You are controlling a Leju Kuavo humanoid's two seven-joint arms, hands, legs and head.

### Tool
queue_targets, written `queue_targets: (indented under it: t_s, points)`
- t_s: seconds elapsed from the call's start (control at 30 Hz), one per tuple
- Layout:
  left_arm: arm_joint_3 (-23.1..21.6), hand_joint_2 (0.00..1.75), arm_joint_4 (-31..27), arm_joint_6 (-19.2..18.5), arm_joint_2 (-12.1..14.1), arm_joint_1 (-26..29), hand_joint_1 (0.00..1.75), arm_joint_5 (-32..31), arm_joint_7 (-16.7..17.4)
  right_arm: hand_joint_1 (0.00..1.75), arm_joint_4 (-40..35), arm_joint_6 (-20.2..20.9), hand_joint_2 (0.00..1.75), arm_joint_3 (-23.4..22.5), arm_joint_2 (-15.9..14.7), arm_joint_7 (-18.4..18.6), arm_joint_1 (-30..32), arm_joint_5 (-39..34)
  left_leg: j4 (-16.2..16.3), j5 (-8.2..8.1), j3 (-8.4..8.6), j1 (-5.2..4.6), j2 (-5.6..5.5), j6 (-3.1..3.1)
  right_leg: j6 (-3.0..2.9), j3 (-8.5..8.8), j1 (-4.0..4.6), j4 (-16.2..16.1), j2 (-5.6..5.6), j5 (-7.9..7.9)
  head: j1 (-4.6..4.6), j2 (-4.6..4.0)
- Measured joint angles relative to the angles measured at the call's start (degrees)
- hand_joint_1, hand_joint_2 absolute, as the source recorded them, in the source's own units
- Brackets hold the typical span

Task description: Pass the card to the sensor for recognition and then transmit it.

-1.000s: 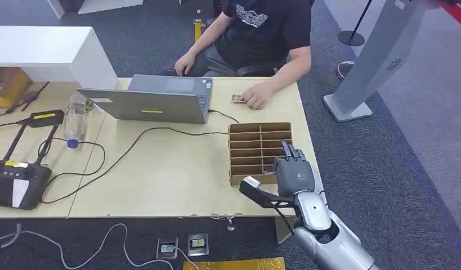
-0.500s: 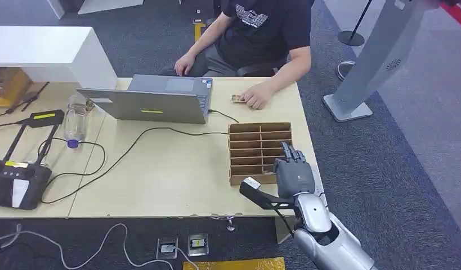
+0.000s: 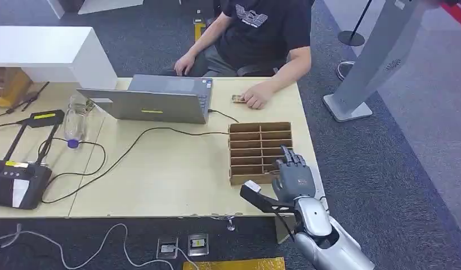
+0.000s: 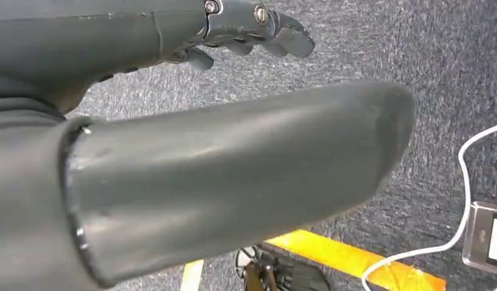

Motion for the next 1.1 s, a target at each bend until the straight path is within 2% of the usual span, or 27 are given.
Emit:
queue_targets:
  t_s: [0.13,0.3,0.4,0.8,0.97,1.1]
  points:
    - [-0.28,0.00,-0.02,0.02,0.00,-0.02,0.00,0.00,0.00,0.00,0.00,-2.69,1.75,-0.02,0.00,-0.79,0.14,0.53,0.00,0.00,0.01,0.00,0.01,0.00,0.00,0.00,0.00,0.00,0.00,0.00,-0.02,0.00]
    - [-0.52,0.00,0.00,0.04,0.00,-0.02,0.00,0.07,0.00,0.00,0.13,-10.15,1.75,-0.07,0.00,-4.88,0.21,1.90,0.00,0.00,0.00,0.00,0.01,0.00,0.00,-0.01,0.00,0.00,0.01,0.00,-0.02,0.00]
    - [-0.55,0.00,-0.02,0.13,-0.02,-0.02,0.00,0.11,-0.02,0.00,0.48,-11.95,1.75,-0.09,0.00,-5.97,0.21,1.88,0.00,0.00,0.00,0.00,0.01,0.00,0.00,0.00,0.00,0.00,0.00,0.00,-0.02,0.00]
    - [-0.55,0.00,-0.02,0.94,-0.22,-0.01,0.00,0.02,-1.18,0.00,0.48,-14.97,1.75,-1.03,-0.04,-7.04,0.23,0.81,0.00,0.00,0.00,0.00,0.01,0.00,0.00,-0.01,0.00,-0.01,0.01,0.00,-0.02,0.00]
    - [-0.55,0.00,-0.02,0.94,-0.46,-0.01,0.00,-0.24,-1.42,0.00,0.48,-14.67,1.75,-1.31,-0.28,-6.95,0.48,0.22,0.00,0.00,0.01,0.00,0.01,0.00,0.00,-0.01,0.00,-0.01,0.00,0.00,-0.02,0.00]
    - [-0.55,0.00,0.00,0.61,-0.46,-0.02,0.00,-0.33,-1.60,0.00,0.46,-12.85,1.75,-1.42,-0.61,-6.12,0.87,-0.50,0.00,0.00,0.01,0.00,0.01,0.00,0.00,-0.01,0.00,0.00,0.01,0.00,0.00,0.00]
